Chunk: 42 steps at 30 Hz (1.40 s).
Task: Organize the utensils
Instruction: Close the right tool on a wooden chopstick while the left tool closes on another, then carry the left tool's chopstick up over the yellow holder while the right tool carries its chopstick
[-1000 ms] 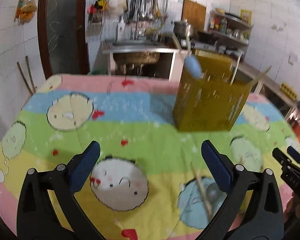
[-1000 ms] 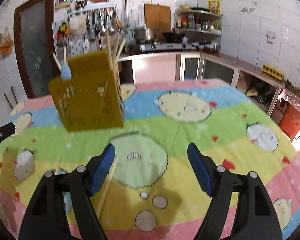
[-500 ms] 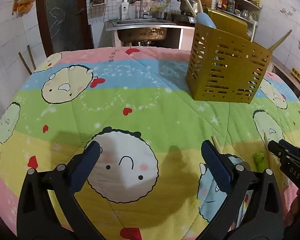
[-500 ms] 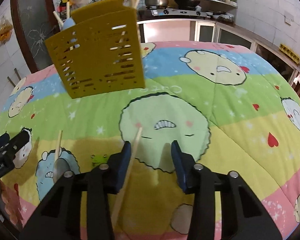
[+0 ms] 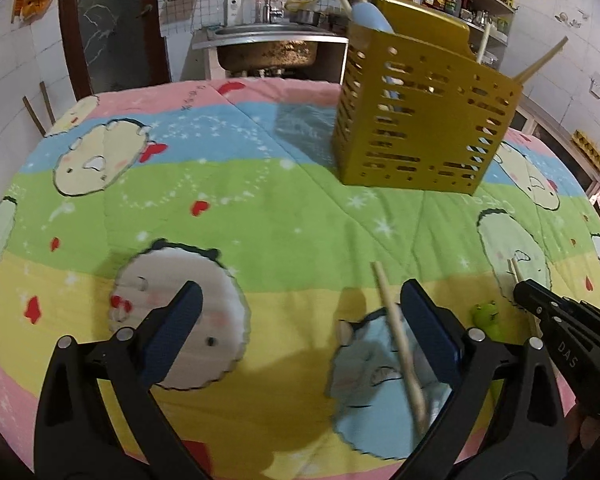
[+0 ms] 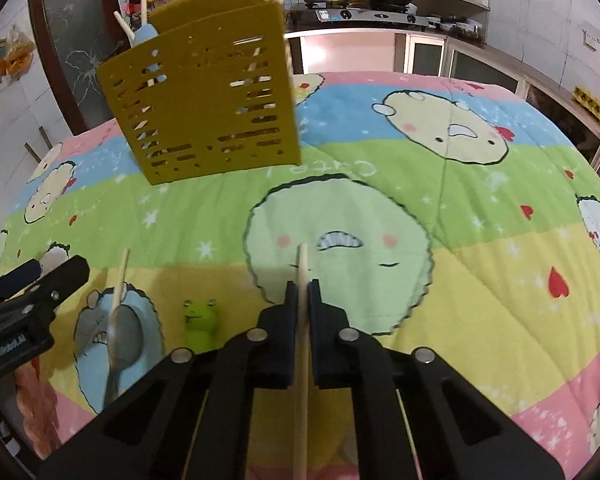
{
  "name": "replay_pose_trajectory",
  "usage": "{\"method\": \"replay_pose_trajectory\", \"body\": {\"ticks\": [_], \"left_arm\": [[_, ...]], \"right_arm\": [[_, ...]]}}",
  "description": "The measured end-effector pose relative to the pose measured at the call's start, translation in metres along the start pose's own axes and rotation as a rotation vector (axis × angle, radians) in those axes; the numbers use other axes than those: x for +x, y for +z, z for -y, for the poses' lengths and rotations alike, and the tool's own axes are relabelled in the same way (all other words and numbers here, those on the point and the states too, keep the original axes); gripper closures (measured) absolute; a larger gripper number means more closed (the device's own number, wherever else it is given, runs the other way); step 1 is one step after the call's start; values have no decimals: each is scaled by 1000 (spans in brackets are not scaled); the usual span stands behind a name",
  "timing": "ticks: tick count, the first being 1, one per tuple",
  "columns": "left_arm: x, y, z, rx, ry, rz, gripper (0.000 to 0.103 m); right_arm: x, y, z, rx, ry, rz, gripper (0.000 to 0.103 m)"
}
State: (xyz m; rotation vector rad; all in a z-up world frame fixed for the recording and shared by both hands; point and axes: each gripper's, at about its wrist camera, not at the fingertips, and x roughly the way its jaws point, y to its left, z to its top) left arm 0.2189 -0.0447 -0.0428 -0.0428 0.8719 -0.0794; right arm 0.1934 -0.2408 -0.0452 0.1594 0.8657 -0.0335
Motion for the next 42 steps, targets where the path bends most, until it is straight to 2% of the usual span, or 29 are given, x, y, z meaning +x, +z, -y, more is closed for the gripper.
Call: {"method": "replay_pose_trajectory", "body": {"ticks": [6, 8, 10, 18, 20, 27, 30, 42], "left_arm": [[15, -6, 24, 28, -13, -57, 19], [19, -9, 30, 39, -11, -74, 28], [19, -11, 35, 53, 10, -64, 31], [20, -9, 40, 34, -12, -90, 59], [20, -9, 44, 42, -26, -96, 70], [21, -6, 46, 59, -23, -105, 83], [22, -4, 43, 65, -27, -108, 93], [16, -4, 40, 72, -44, -77, 95]], "right_arm": [[0, -2, 22, 10, 2, 1, 97], [0, -3, 24, 12, 7, 9, 96], [-1, -4, 24, 12, 7, 20, 96], [0, -6, 32, 45, 45, 37, 96], [1, -6, 34, 49, 50, 34, 96], [2, -6, 30, 32, 35, 30, 96], [3, -5, 29, 23, 24, 28, 96], [-6, -5, 28, 14, 2, 51, 96]]}}
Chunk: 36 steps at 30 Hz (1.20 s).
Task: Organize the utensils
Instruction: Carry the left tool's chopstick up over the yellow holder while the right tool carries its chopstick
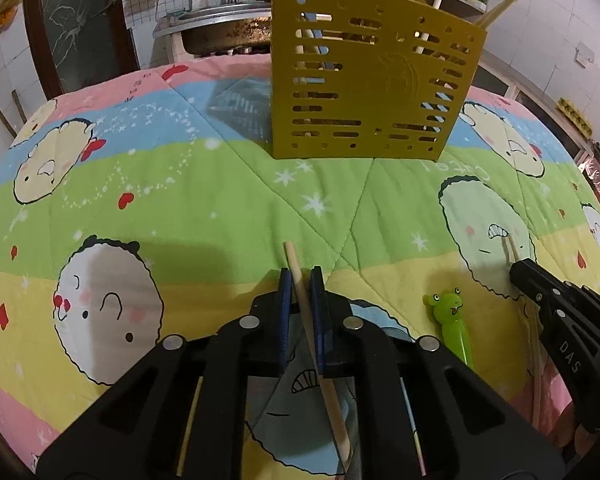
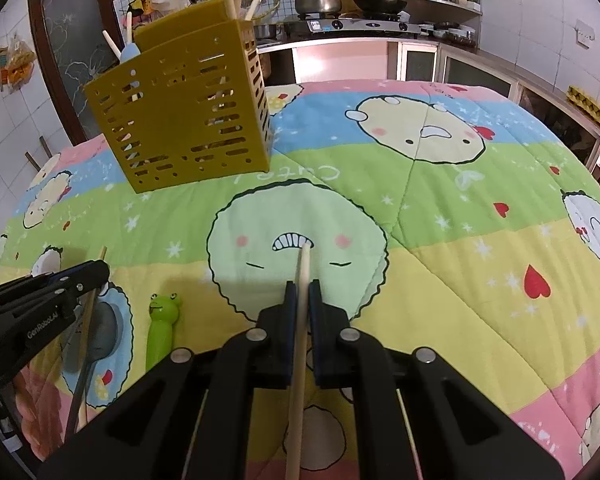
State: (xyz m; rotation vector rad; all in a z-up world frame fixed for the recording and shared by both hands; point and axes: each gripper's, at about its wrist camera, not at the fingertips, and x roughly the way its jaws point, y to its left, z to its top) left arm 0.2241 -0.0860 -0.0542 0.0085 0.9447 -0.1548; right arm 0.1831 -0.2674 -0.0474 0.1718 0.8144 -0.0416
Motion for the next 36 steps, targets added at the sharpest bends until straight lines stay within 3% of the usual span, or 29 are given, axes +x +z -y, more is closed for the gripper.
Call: {"method": "replay_pose_trajectory", "body": {"ticks": [23, 36], "left_arm": [[-71, 15, -29, 1, -53, 223, 98], [-111, 18, -50, -9, -99, 350, 98]], "right_arm": [[-50, 18, -5, 18, 8, 138, 97], [-92, 27, -11, 18, 21, 293, 97]]}}
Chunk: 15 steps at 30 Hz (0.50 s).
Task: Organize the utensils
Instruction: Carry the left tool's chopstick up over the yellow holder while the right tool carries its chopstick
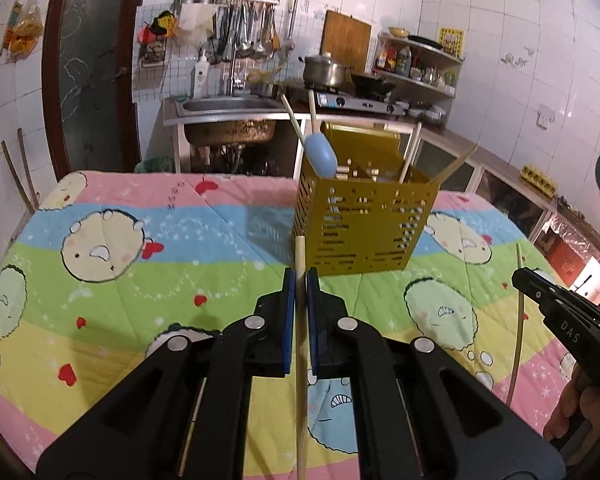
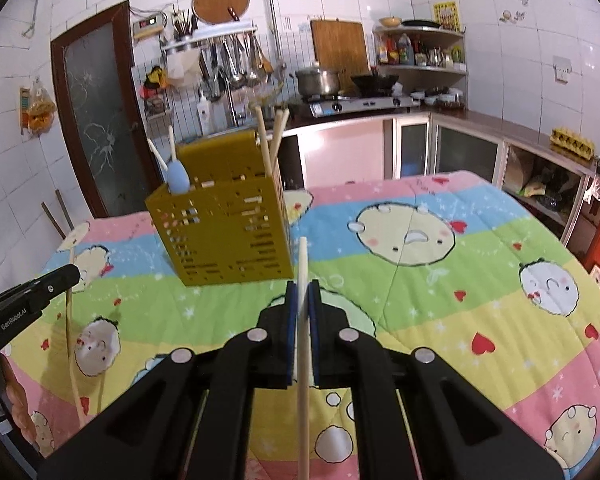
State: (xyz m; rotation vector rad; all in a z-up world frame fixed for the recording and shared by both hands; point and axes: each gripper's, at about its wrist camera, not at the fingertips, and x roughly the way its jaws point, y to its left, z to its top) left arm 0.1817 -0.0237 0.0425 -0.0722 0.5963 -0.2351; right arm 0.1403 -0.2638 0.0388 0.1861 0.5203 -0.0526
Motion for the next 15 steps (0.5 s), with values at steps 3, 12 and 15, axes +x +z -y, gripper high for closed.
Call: {"method": "replay_pose_trajectory", "body": {"ticks": [3, 12, 15], "left_arm": [[-9, 2, -1, 2, 3, 30, 98], [-35, 5, -3, 9, -3, 115, 98], [-40, 6, -4, 5, -13, 132, 98]], "right_arm": [[-7, 3, -1, -1, 6, 34, 97], [-28, 5, -7, -19, 19, 112, 97], [-33, 5, -9, -29, 19, 134, 97]]}}
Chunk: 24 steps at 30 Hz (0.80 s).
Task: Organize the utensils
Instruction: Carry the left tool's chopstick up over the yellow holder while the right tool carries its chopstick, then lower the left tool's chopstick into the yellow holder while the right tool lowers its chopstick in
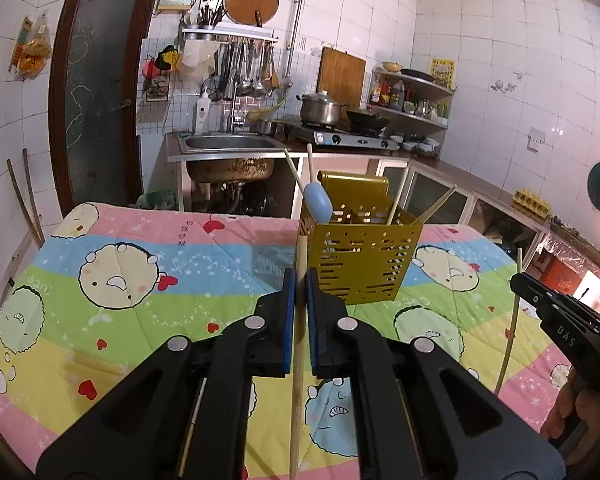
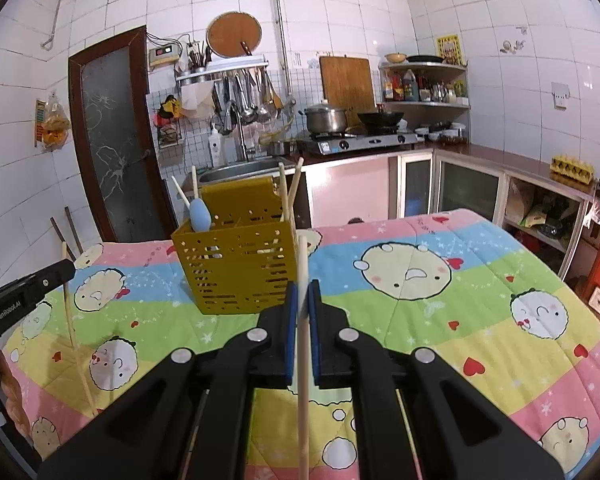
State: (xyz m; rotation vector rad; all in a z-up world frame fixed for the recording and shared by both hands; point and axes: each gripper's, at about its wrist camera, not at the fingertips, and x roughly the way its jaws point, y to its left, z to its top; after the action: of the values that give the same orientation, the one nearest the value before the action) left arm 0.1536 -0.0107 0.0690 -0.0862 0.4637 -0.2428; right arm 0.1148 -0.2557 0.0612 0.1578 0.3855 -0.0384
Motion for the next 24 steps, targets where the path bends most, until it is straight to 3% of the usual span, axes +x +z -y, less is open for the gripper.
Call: {"method": "replay_pose_trajectory", "body": {"ticks": [15, 24], "left_arm": [[-20, 2, 0, 18, 3, 98, 99], [-24, 62, 25, 67, -13, 209, 99]], "right_arm": [[-14, 17, -8, -24, 31, 108, 97], [-18, 75, -18, -34, 75, 227, 97]]}}
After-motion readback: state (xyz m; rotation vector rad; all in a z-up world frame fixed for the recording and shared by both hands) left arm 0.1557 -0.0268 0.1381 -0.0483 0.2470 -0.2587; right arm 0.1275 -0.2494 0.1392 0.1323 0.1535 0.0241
